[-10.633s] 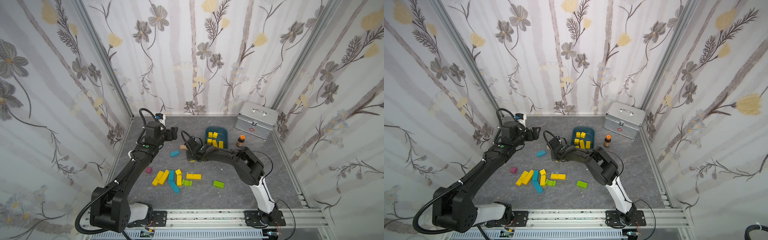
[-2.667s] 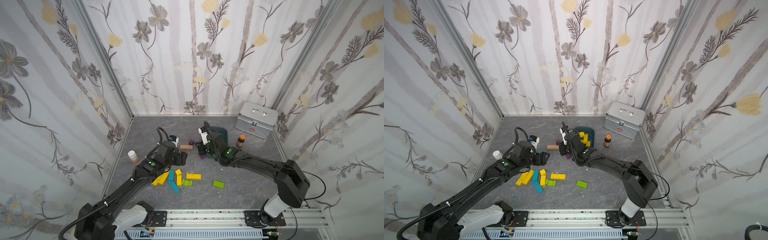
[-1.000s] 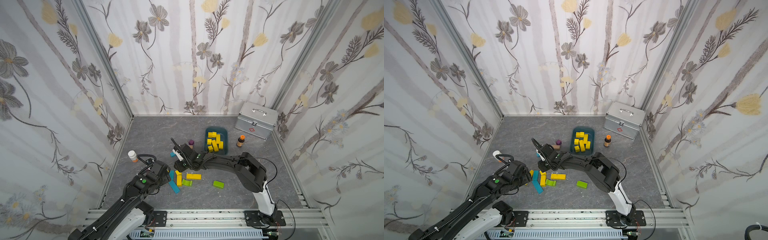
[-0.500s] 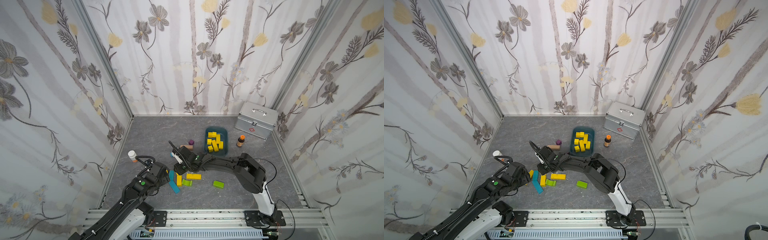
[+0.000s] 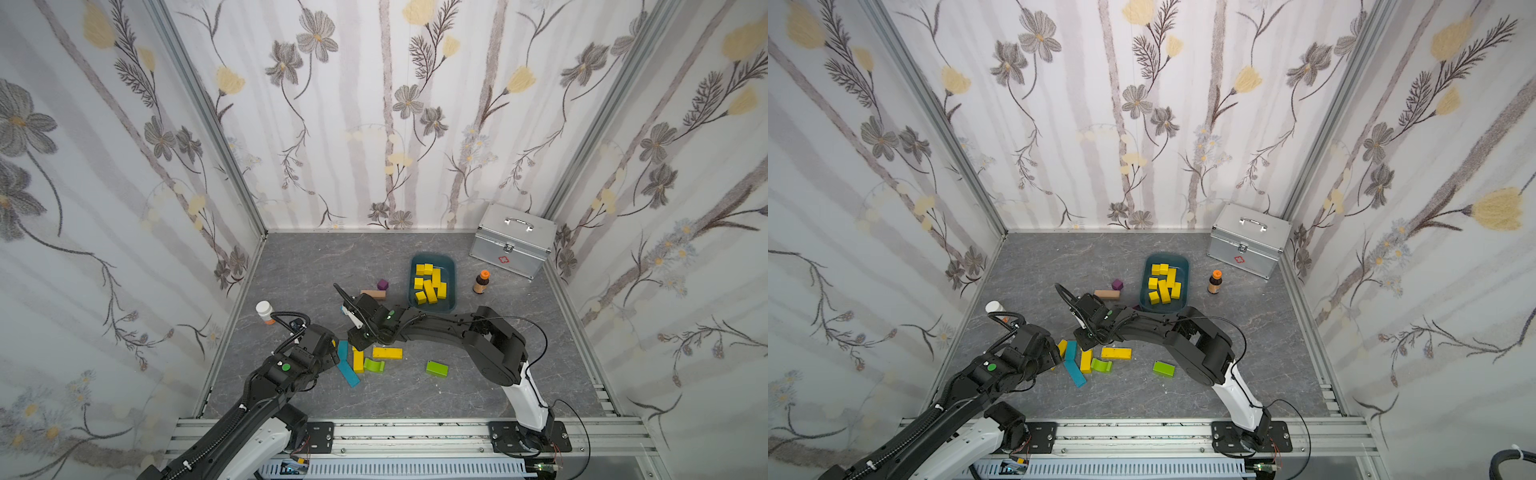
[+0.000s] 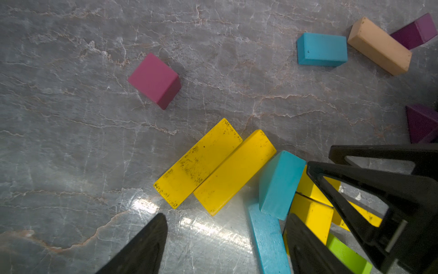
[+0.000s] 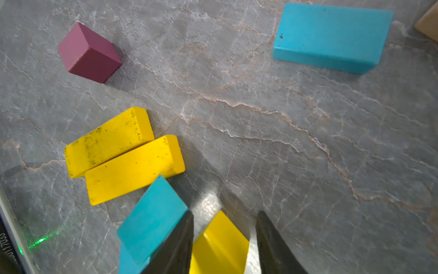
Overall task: Pick out the yellow building blocks
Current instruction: Pick up the building block from the center of the board.
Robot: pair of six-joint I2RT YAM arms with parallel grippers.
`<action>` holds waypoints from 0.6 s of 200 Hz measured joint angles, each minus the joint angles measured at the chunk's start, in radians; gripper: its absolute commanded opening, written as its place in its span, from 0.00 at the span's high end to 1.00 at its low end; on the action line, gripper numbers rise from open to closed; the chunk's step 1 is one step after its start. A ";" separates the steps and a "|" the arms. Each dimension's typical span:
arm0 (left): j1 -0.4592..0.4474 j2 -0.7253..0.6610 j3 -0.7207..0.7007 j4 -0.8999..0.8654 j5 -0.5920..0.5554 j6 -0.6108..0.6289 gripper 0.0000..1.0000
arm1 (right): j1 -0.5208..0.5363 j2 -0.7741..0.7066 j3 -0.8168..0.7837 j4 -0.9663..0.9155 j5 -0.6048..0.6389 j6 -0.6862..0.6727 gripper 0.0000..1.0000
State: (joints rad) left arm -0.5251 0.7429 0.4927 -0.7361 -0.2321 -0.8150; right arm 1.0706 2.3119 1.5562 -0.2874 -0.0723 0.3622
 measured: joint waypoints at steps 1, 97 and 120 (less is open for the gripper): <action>0.000 0.000 0.000 0.000 0.000 0.000 0.20 | 0.000 0.000 0.000 0.000 0.000 0.000 0.55; 0.000 -0.012 -0.002 0.000 -0.001 0.000 0.20 | 0.029 -0.002 0.000 -0.032 0.030 -0.031 0.49; 0.000 -0.015 -0.002 0.000 -0.001 0.000 0.20 | 0.032 -0.005 0.000 -0.053 0.059 -0.035 0.51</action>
State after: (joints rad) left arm -0.5251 0.7280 0.4904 -0.7361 -0.2329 -0.8154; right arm 1.1023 2.3070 1.5562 -0.3408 -0.0132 0.3275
